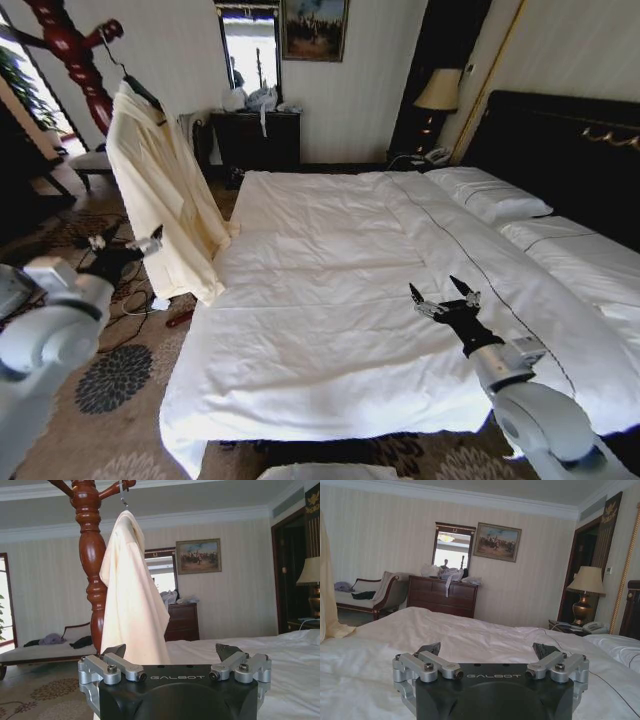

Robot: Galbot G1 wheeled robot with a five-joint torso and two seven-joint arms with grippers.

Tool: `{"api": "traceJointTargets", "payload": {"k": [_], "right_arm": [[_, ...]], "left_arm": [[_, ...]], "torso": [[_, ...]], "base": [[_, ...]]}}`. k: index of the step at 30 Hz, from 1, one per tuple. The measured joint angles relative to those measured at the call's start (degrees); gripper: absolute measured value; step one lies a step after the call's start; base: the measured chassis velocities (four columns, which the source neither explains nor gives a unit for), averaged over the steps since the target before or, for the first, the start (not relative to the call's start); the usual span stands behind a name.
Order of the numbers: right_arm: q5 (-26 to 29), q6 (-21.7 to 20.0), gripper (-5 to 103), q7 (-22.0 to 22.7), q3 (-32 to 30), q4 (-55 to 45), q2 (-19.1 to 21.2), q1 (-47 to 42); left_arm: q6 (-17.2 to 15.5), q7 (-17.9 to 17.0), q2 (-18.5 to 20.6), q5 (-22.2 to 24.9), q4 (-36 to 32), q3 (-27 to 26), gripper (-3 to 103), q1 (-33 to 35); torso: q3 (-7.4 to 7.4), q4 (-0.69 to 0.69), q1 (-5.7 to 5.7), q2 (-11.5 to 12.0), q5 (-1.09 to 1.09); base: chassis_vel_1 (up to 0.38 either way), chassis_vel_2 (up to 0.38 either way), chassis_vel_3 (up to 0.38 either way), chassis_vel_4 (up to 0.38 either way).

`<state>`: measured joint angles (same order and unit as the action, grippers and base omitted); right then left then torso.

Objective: Pick up the clothes from the bed and hang them on the clothes hanger.

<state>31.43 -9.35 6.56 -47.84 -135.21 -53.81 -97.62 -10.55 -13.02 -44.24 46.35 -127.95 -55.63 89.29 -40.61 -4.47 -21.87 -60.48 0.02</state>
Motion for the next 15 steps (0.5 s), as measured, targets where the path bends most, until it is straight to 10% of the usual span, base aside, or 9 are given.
{"api": "traceJointTargets", "payload": {"k": [15], "right_arm": [[0.00, 0.00, 100, 0.00, 0.00, 0.00, 0.00, 0.00]], "left_arm": [[11.77, 8.71, -17.60, -17.98, -3.23, 6.00, 100, 13.29]], "torso": [[0.00, 0.00, 0.00, 0.00, 0.00]], "base": [[0.000, 0.000, 0.000, 0.000]]}}
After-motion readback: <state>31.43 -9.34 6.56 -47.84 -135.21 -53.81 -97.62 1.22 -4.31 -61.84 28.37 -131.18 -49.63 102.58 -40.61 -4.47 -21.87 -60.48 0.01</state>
